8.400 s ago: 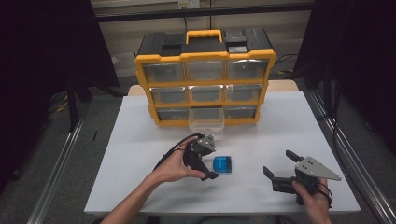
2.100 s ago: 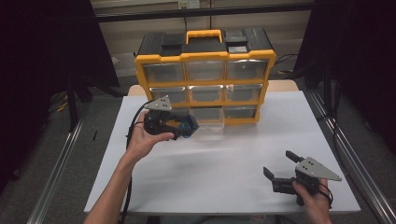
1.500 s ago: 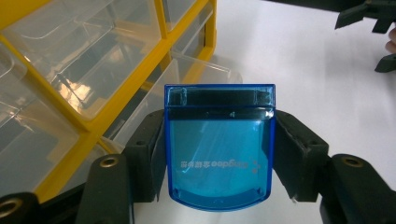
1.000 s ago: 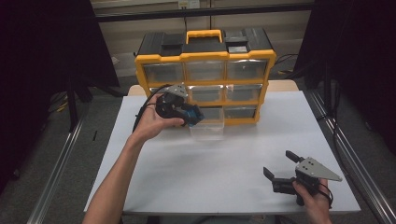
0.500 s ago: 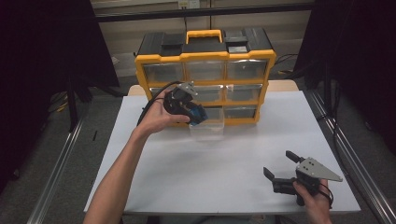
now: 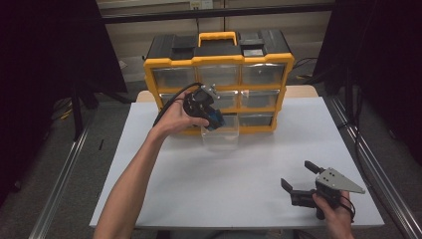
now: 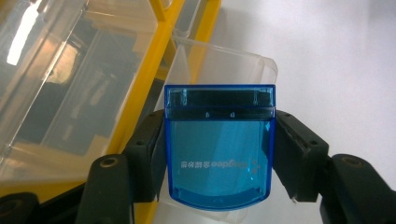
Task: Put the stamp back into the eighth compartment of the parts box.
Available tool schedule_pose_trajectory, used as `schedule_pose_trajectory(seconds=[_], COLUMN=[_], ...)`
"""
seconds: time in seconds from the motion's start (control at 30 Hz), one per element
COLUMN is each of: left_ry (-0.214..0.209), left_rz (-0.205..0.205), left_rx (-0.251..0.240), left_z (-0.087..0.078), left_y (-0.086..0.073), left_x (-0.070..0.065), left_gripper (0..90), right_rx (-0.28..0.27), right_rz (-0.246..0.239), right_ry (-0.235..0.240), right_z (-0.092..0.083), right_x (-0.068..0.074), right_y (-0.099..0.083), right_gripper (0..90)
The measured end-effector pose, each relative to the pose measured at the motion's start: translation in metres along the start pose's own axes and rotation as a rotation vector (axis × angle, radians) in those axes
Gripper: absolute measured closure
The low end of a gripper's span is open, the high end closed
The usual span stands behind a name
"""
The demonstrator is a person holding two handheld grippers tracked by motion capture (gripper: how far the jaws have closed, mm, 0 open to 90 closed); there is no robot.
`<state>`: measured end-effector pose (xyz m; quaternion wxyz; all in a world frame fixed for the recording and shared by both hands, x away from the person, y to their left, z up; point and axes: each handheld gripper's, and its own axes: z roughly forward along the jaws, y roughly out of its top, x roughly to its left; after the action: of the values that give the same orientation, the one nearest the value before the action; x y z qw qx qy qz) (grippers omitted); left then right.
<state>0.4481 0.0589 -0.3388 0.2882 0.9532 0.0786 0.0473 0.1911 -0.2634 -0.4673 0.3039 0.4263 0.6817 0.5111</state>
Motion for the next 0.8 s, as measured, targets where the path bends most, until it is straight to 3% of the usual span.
schedule_pose_trajectory(seconds=[0.13,0.17,0.3,0.47,0.57,0.6,0.63,0.73,0.77,0.8], left_ry=[-0.013,-0.014,-0.012,-0.006,-0.011,-0.010,-0.012,-0.013,-0.020,-0.019], left_rz=[0.037,0.014,0.029,0.001,0.016,0.038,0.005,0.012,-0.010,0.027], left_rx=[0.035,0.034,0.060,0.065,0.079,0.104,0.080,0.089,0.087,0.120], left_z=[0.006,0.008,0.012,0.014,0.015,0.015,0.018,0.019,0.020,0.019], left_y=[0.004,0.004,0.005,0.005,0.006,0.007,0.007,0.007,0.006,0.007], left_x=[0.003,0.001,0.002,0.005,0.006,0.007,0.005,0.007,0.007,0.010], left_gripper=[41.6,41.6,41.6,41.6,41.6,41.6,41.6,41.6,41.6,41.6], right_rx=[-0.001,-0.001,-0.003,0.000,0.002,0.002,0.002,0.000,0.000,0.001], right_rz=[-0.002,-0.003,0.000,-0.003,-0.003,-0.002,-0.002,-0.003,-0.006,-0.004], right_ry=[0.000,0.000,-0.001,0.002,0.004,0.003,0.003,0.002,0.004,0.004], right_z=[0.000,0.000,0.000,0.000,0.000,0.000,0.000,0.000,0.000,0.000], right_x=[0.000,0.000,0.000,0.000,0.000,0.000,0.000,0.001,0.001,0.001], right_y=[0.000,0.000,0.000,0.000,0.000,0.000,0.000,0.000,0.000,0.000], right_gripper=[1.3,1.3,1.3,1.3,1.3,1.3,1.3,1.3,1.2,1.3])
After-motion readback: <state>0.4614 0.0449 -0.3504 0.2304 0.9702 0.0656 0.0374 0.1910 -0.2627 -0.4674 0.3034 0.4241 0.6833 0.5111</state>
